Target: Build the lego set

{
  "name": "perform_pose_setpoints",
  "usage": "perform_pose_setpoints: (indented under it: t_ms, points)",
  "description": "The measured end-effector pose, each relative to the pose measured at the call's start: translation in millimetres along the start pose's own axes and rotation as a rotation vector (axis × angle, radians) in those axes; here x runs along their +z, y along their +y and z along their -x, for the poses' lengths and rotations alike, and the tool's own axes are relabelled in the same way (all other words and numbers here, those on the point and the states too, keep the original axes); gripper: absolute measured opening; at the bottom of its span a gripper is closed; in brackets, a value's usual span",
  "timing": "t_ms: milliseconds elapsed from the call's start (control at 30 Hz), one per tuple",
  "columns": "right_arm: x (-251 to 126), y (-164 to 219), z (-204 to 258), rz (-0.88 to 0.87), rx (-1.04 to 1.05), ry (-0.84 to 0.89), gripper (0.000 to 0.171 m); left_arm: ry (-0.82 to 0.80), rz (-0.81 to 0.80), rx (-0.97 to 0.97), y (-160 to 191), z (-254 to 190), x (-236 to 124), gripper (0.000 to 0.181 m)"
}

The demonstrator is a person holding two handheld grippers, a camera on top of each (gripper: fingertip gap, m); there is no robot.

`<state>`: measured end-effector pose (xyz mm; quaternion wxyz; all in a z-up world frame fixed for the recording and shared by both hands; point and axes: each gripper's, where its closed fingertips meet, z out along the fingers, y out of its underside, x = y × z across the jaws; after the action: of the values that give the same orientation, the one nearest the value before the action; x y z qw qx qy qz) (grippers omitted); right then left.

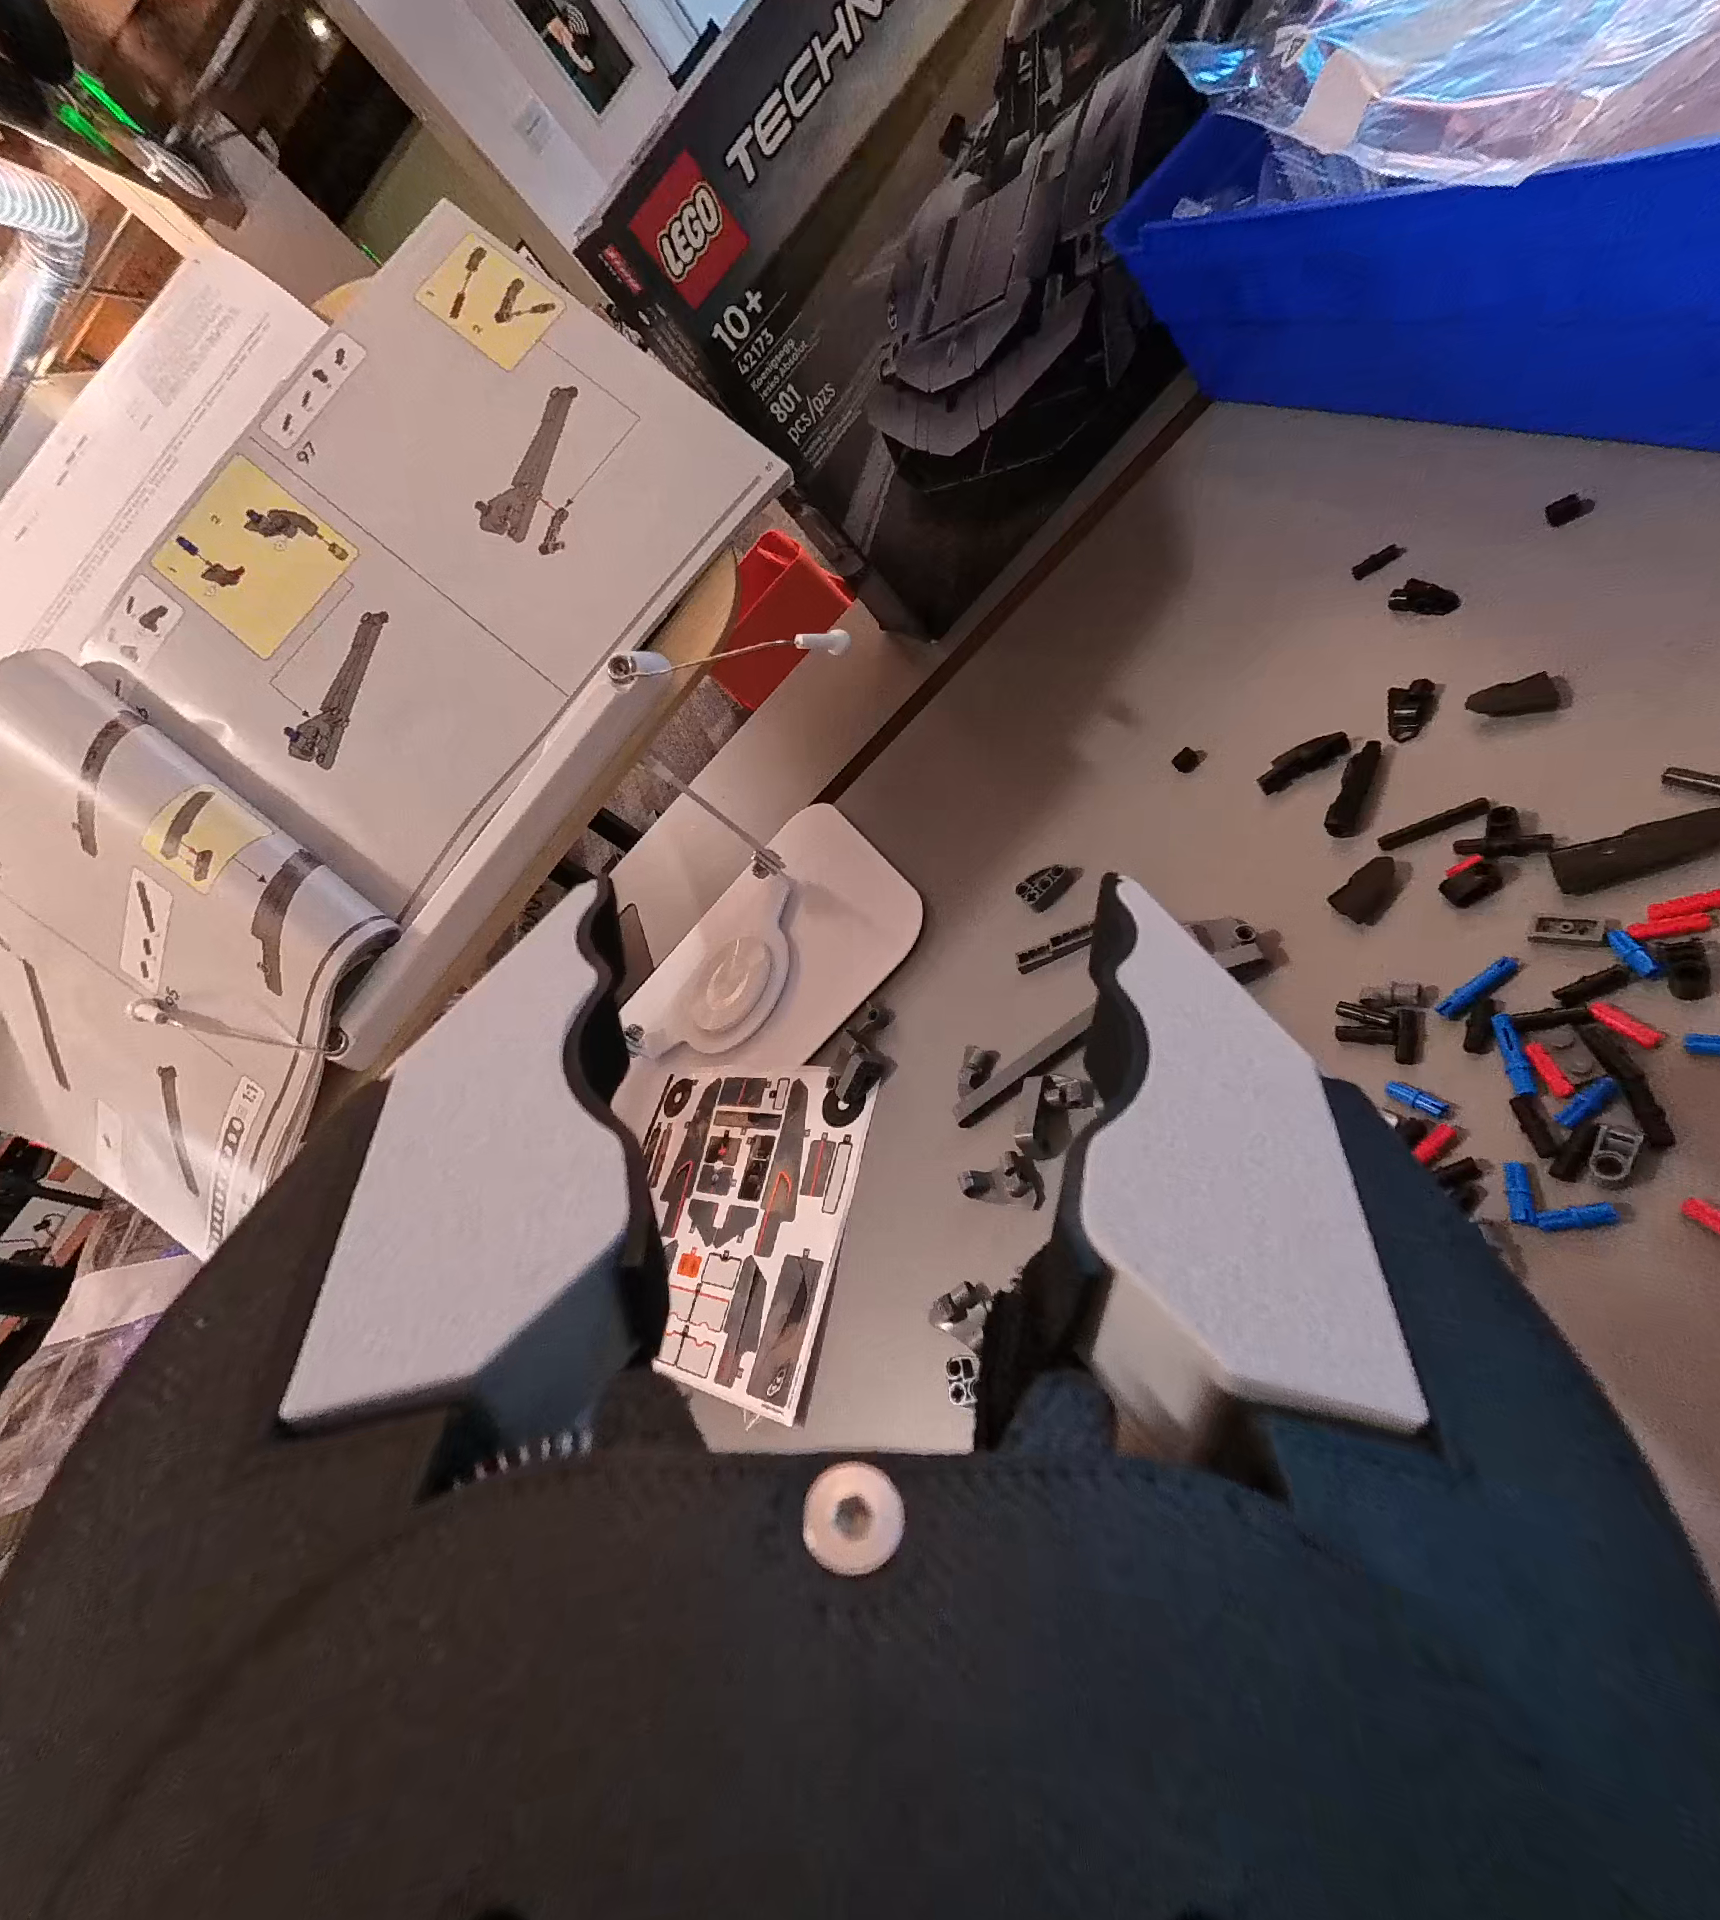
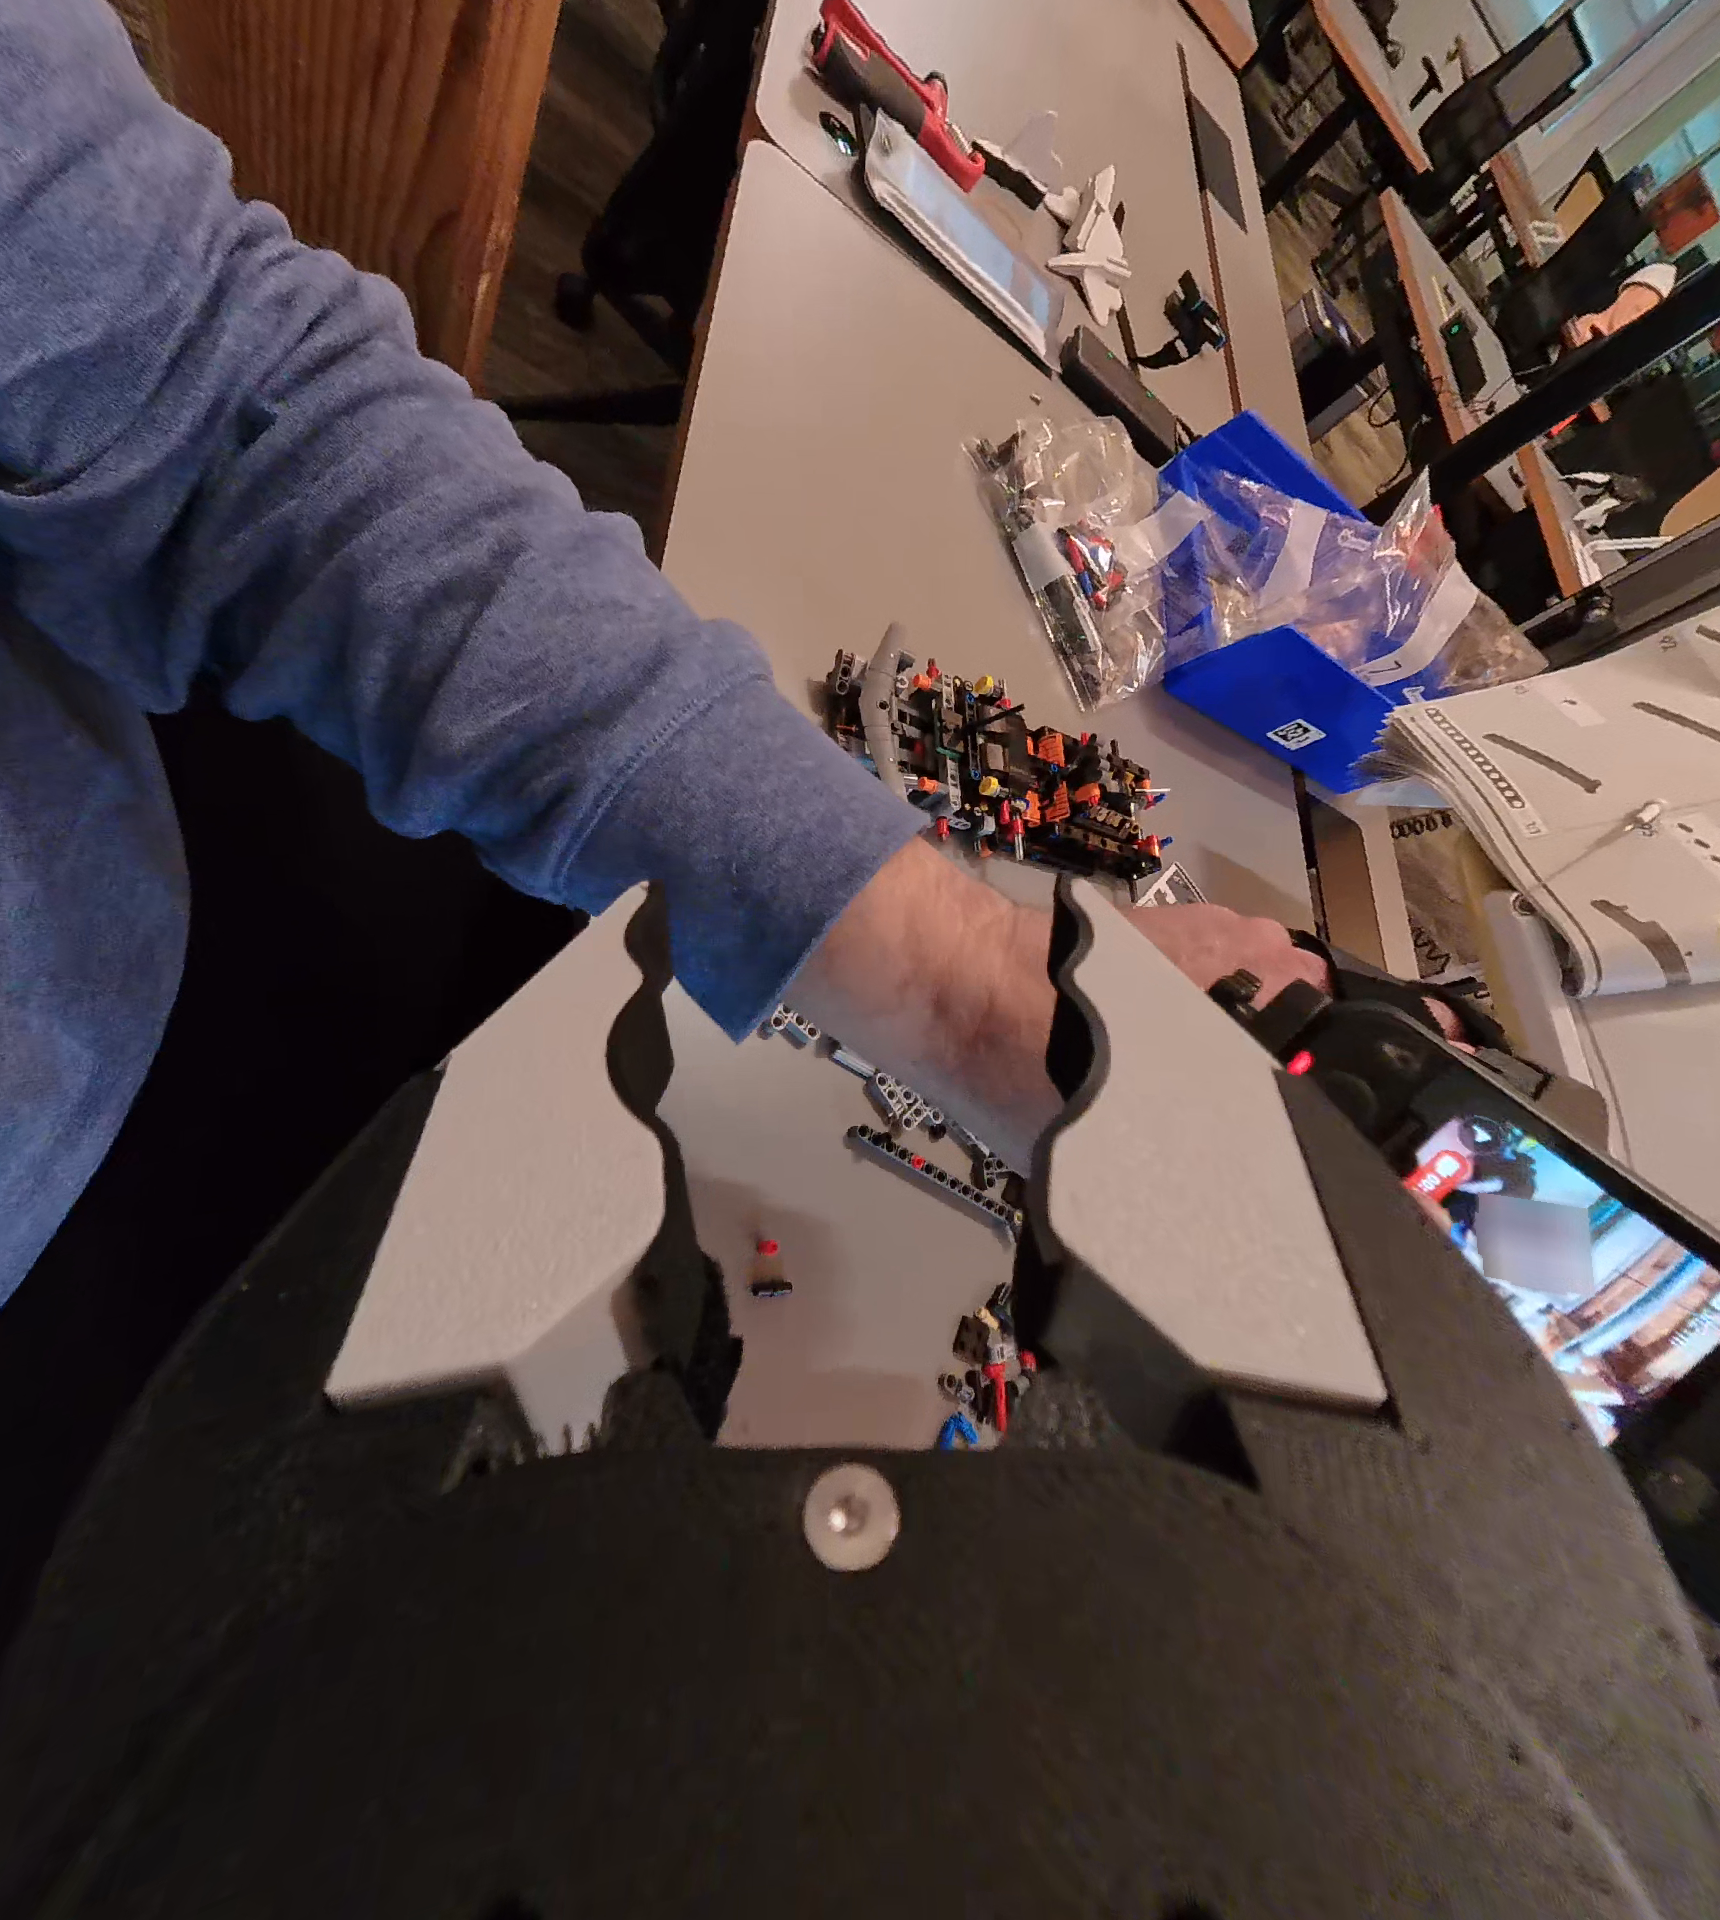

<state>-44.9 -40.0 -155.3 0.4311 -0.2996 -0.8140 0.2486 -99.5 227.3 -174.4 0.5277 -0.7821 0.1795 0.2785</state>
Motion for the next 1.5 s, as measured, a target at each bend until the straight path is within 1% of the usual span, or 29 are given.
perform_pose_setpoints:
  t_ms: [300, 400, 467, 533, 700, 800, 967, 1033, 1100, 1167, 1333, 1433, 1467, 1500]
  points:
    - [7, 10, -6, 0.033, 0.007, 0.012, 0.074, -0.02, -0.03, 0.013, -9, 0, -7, 0.09]
    - [10, 16, -9, 0.052, 0.023, 0.013, 0.072, -0.033, -0.008, 0.023, -5, 1, -5, 0.095]
    - [11, 16, -7, 0.052, 0.014, 0.01, 0.071, -0.032, -0.03, 0.02, -6, 0, -6, 0.09]
    - [11, 11, -3, 0.041, 0.009, 0.005, 0.074, -0.024, -0.044, 0.013, -9, -1, -7, 0.09]
    - [2, -2, 1, 0.02, -0.024, 0.017, 0.073, -0.021, -0.027, -0.001, -5, 1, -2, 0.099]
    - [1, -2, 4, 0.022, -0.021, 0.012, 0.074, -0.023, -0.041, -0.006, -6, 1, -2, 0.107]
    - [-1, -3, 7, 0.02, -0.047, 0.041, 0.076, -0.106, -0.084, -0.05, -6, 16, 0, 0.135]
    - [-5, 0, -4, 0.018, -0.039, 0.102, 0.083, -0.119, -0.087, -0.118, 0, 25, 2, 0.139]
    - [-14, 5, -23, 0.006, 0.005, 0.191, 0.09, -0.092, -0.074, -0.198, 9, 29, 5, 0.137]
    - [-26, 12, -48, -0.014, 0.051, 0.305, 0.092, -0.091, -0.066, -0.25, 17, 37, 7, 0.137]
    - [-60, 47, -109, -0.014, 0.233, 0.573, 0.101, -0.104, -0.056, -0.326, 32, 58, 5, 0.138]
    - [-65, 62, -123, -0.001, 0.282, 0.625, 0.103, -0.117, -0.07, -0.337, 35, 66, 2, 0.137]
    - [-66, 64, -125, 0.002, 0.278, 0.641, 0.099, -0.111, -0.081, -0.334, 34, 67, 0, 0.129]
    - [-69, 65, -127, 0.002, 0.276, 0.66, 0.084, -0.103, -0.091, -0.323, 32, 67, -3, 0.12]
